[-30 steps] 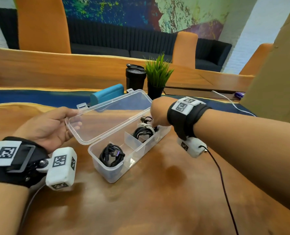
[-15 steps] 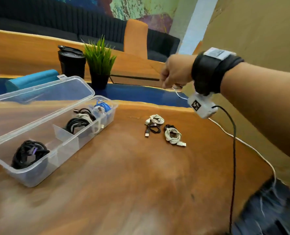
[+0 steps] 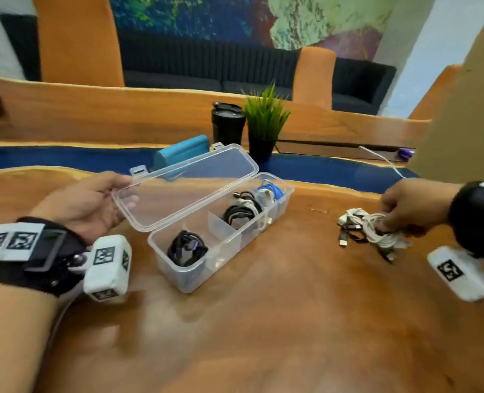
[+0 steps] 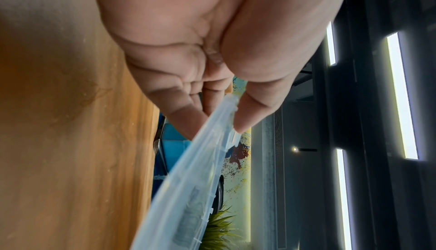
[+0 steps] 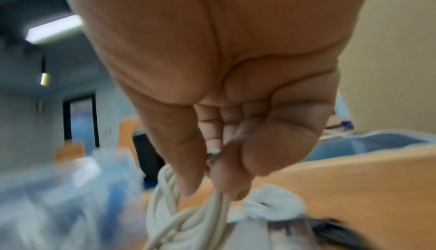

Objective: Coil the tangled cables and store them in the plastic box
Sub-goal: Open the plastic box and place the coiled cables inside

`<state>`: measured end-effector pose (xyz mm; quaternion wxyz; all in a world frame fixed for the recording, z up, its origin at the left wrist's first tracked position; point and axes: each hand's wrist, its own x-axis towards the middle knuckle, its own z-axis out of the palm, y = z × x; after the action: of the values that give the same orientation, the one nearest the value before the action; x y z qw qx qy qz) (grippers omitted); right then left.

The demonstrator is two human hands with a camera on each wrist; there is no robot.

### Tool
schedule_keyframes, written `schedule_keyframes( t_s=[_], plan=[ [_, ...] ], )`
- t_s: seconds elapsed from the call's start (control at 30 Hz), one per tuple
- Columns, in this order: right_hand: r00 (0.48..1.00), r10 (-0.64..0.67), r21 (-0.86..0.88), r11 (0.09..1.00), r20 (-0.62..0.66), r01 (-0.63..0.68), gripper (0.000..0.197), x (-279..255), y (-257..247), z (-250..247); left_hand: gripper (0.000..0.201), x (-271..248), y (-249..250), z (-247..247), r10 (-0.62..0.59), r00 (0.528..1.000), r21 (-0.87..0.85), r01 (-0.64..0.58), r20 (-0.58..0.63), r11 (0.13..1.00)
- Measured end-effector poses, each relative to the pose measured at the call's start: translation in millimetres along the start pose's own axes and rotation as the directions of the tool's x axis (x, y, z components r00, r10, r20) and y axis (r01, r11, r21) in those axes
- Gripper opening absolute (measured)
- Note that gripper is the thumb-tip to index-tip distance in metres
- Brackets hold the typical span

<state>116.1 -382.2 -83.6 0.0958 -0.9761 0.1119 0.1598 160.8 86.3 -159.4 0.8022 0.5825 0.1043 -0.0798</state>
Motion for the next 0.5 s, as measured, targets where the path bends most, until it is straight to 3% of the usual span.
schedule_keyframes(
  t_s=[0.07, 0.13, 0.2, 0.27, 0.37, 0.43, 0.5],
  plan=[
    [0.995, -0.094, 0.342, 0.934, -0.044, 0.103, 0.019, -12.4, -28.9, -17.1, 0.019, 0.7, 5.2, -12.0, 0.023, 0.999, 0.013, -0.023, 0.029, 1.000],
    [0.971, -0.214, 0.559, 0.795, -0.105, 0.236, 0.030, -27.3, -68.8, -25.2, 0.016, 4.8, 5.4, -21.8, 0.006, 1.000, -0.048, -0.007, -0.013, 0.999],
    [0.920, -0.346, 0.621, 0.686, -0.181, 0.380, 0.029, -38.5, -113.6, -23.0, 0.014, -2.0, 6.2, -19.6, -0.009, 1.000, -0.040, 0.009, -0.010, 0.999],
    [0.871, -0.456, 0.607, 0.645, -0.183, 0.465, 0.022, -44.3, -156.9, -12.5, 0.014, -4.1, 6.4, -21.0, -0.006, 1.000, -0.059, 0.007, 0.007, 0.998],
    [0.836, -0.534, 0.471, 0.711, -0.122, 0.523, 0.022, -39.6, -206.1, 12.0, 0.013, -7.0, 8.0, -19.0, -0.018, 1.000, -0.071, 0.018, 0.003, 0.997],
    [0.814, -0.569, 0.157, 0.799, -0.114, 0.580, 0.024, -31.8, -227.5, 30.5, 0.011, -6.4, 8.0, -20.2, -0.009, 1.000, -0.071, 0.010, 0.019, 0.997],
    [0.789, -0.608, -0.190, 0.789, -0.093, 0.585, 0.026, -27.8, -241.9, 45.2, 0.014, -6.2, 8.1, -21.5, -0.013, 1.000, -0.058, 0.015, 0.027, 0.998]
  ],
)
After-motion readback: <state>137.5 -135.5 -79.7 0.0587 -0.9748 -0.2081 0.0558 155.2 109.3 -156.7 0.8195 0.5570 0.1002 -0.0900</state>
